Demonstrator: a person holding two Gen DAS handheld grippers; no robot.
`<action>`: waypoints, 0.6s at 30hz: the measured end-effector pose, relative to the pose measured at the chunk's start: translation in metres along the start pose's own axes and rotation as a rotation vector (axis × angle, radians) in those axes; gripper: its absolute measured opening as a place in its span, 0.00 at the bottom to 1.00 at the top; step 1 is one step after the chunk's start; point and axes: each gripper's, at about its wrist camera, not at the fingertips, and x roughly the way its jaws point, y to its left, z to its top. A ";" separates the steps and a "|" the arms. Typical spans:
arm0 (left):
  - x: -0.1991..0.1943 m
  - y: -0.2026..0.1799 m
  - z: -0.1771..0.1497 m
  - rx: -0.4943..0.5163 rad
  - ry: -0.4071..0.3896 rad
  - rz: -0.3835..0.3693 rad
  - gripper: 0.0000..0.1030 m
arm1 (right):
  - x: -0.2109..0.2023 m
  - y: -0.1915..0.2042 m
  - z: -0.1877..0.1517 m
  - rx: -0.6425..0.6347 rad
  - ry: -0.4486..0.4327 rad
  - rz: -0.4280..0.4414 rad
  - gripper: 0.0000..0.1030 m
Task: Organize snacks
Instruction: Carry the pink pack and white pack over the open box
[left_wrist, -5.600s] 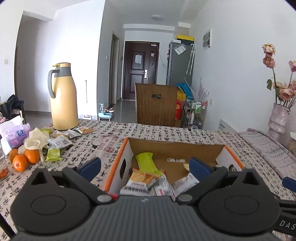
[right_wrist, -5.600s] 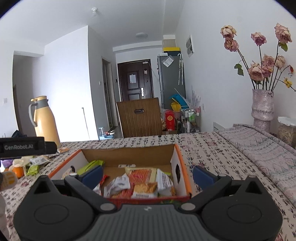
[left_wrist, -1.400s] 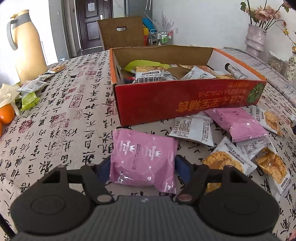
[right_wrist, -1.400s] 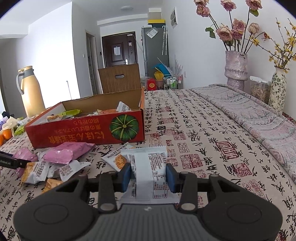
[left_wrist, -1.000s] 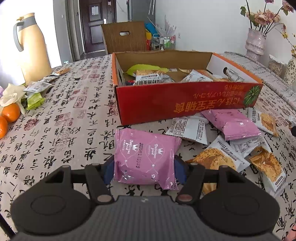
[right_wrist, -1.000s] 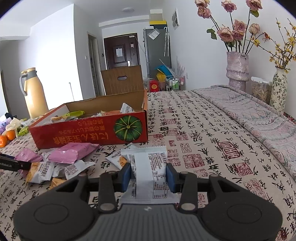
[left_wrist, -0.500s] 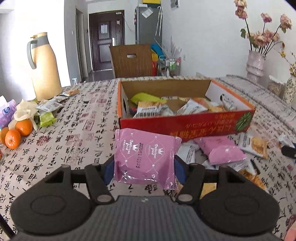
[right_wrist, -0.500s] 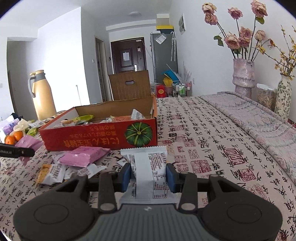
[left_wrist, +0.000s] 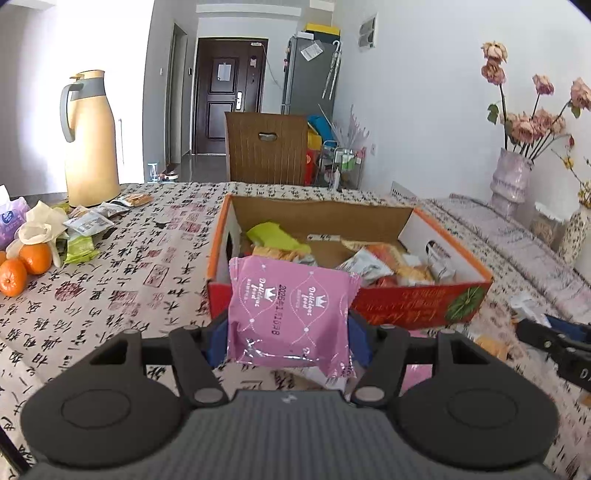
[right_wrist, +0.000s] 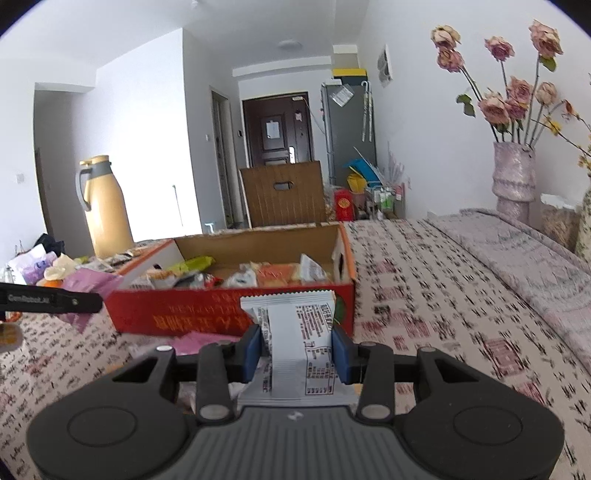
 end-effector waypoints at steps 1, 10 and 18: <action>0.001 -0.002 0.002 -0.004 -0.005 0.000 0.62 | 0.003 0.001 0.003 -0.003 -0.004 0.006 0.38; 0.010 -0.024 0.023 -0.006 -0.049 0.000 0.62 | 0.028 0.018 0.033 -0.032 -0.041 0.047 0.38; 0.021 -0.040 0.045 -0.001 -0.098 0.022 0.62 | 0.049 0.028 0.061 -0.053 -0.088 0.069 0.38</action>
